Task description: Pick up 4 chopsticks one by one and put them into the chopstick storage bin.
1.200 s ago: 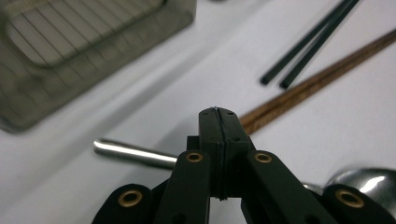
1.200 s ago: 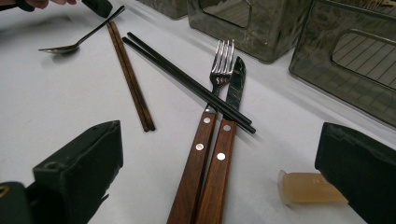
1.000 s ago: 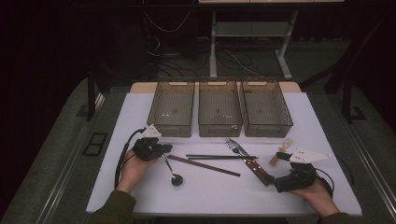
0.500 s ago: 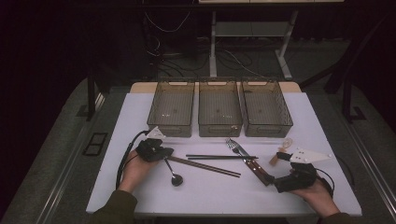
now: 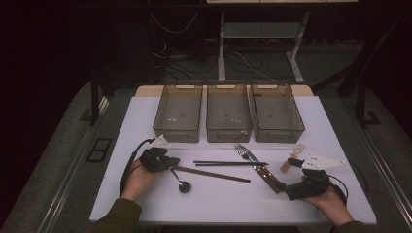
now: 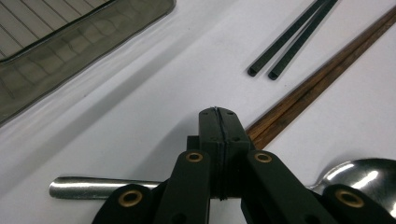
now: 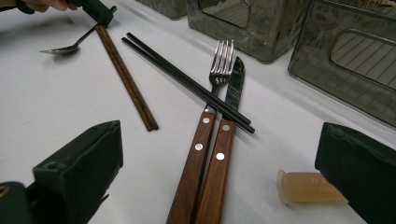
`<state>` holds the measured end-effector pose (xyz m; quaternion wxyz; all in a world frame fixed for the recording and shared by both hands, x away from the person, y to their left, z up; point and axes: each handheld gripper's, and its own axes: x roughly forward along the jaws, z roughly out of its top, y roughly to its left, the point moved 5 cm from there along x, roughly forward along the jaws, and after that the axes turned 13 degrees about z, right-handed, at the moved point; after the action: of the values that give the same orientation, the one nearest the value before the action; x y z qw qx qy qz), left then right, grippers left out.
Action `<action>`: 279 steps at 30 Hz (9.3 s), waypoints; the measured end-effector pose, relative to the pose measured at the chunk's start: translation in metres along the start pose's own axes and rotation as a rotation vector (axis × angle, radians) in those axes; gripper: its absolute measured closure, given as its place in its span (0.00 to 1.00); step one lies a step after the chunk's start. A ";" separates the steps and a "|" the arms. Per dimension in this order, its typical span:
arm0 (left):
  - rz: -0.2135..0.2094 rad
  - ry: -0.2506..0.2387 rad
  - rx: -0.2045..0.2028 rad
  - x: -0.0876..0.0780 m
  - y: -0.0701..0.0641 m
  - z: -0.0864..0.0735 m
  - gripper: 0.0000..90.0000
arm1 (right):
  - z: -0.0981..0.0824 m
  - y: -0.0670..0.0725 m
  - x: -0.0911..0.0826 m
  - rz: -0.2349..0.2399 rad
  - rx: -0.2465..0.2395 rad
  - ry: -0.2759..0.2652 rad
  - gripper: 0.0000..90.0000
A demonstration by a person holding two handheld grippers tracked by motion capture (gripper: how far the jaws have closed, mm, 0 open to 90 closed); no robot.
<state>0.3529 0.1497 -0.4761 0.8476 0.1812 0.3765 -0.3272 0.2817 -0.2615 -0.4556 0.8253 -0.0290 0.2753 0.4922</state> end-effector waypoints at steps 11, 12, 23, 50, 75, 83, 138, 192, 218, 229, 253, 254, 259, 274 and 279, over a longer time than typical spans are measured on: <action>0.037 0.020 0.026 0.002 0.001 -0.001 0.99 | 0.000 0.000 0.000 -0.001 0.001 0.000 0.01; 0.034 0.026 0.030 0.001 0.000 -0.001 0.99 | 0.000 0.000 0.000 0.000 0.000 0.000 0.01; 0.001 0.031 0.038 -0.002 -0.006 -0.003 0.99 | 0.000 0.000 0.000 0.000 0.000 -0.001 0.01; -0.151 -0.129 0.132 -0.008 -0.029 0.019 0.77 | 0.000 0.000 0.001 0.004 -0.001 0.003 0.01; -0.270 -0.093 0.352 0.034 -0.062 0.044 0.90 | 0.000 -0.001 0.001 0.006 0.005 0.003 0.01; -0.258 -0.075 0.381 0.038 -0.062 0.042 0.90 | -0.001 -0.001 0.002 0.006 0.005 0.004 0.01; -0.303 -0.175 0.421 0.017 -0.065 0.051 0.94 | -0.001 -0.001 0.001 0.008 0.000 0.008 0.01; -0.166 -0.214 0.096 -0.029 -0.014 0.083 0.94 | -0.009 0.001 0.013 0.010 0.026 0.026 0.01; 0.029 -0.199 -0.048 -0.026 0.031 0.118 0.94 | -0.007 0.000 0.009 0.002 0.020 0.012 0.01; 0.104 -0.210 -0.106 -0.022 0.048 0.130 0.94 | -0.006 0.002 0.008 0.002 0.012 0.006 0.01; 0.268 -0.167 -0.184 0.013 0.102 0.144 0.94 | -0.004 0.003 0.006 0.009 0.011 -0.012 0.01; 0.273 -0.167 -0.192 0.015 0.104 0.144 0.94 | -0.004 0.004 0.006 0.011 0.009 -0.014 0.01; 0.291 -0.155 -0.207 0.025 0.111 0.140 0.94 | -0.004 0.004 0.006 0.016 0.007 -0.014 0.01; 0.287 -0.094 -0.219 0.043 0.115 0.127 0.92 | -0.003 0.005 0.005 0.023 0.001 -0.017 0.01; 0.316 -0.105 -0.216 0.038 0.116 0.129 0.70 | -0.003 0.006 0.005 0.023 0.002 -0.018 0.01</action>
<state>0.5195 0.1464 -0.4134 0.9213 0.1288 0.3318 -0.1566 0.2778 -0.2555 -0.4591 0.8221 -0.0207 0.2687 0.5015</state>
